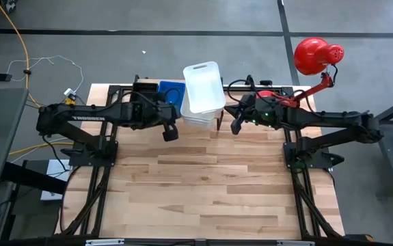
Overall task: Stack baskets on shelf by color
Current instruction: Stack the white bin on the white bin on the shelf
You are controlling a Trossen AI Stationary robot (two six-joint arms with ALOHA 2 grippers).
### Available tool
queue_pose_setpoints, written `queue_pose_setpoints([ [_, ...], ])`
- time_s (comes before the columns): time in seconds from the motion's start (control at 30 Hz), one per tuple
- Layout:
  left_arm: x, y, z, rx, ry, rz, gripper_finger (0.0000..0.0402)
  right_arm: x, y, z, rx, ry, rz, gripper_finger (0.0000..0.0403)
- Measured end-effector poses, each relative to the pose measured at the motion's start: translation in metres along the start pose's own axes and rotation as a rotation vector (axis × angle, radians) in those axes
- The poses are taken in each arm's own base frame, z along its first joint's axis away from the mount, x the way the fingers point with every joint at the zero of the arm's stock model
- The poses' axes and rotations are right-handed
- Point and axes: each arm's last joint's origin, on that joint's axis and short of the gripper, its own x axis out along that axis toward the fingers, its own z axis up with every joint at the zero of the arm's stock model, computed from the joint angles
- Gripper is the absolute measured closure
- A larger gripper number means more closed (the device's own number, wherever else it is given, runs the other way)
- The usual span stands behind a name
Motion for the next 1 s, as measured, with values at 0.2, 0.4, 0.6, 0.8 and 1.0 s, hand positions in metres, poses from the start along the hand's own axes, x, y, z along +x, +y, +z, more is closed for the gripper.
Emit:
queue_pose_setpoints([
  [0.2, 0.001, 0.001, 0.000, -0.005, -0.002, -0.002, 0.0401, 0.009, -0.004, -0.004, -0.001, 0.029, -0.025, 0.0403],
  [0.4, 0.001, 0.000, 0.001, -0.008, -0.013, -0.022, 0.0401, 0.016, -0.002, -0.008, -0.019, 0.050, -0.020, 0.0403],
  [0.6, 0.001, 0.000, 0.001, -0.009, -0.014, -0.022, 0.0401, 0.016, -0.001, -0.006, -0.017, 0.027, -0.001, 0.0403],
  [0.8, 0.001, 0.000, 0.003, -0.015, -0.027, -0.020, 0.0401, 0.016, 0.001, -0.002, -0.002, 0.001, 0.069, 0.0403],
  [1.0, 0.001, 0.001, 0.007, -0.036, -0.072, -0.017, 0.0401, 0.016, 0.003, -0.002, 0.020, 0.010, 0.137, 0.0403],
])
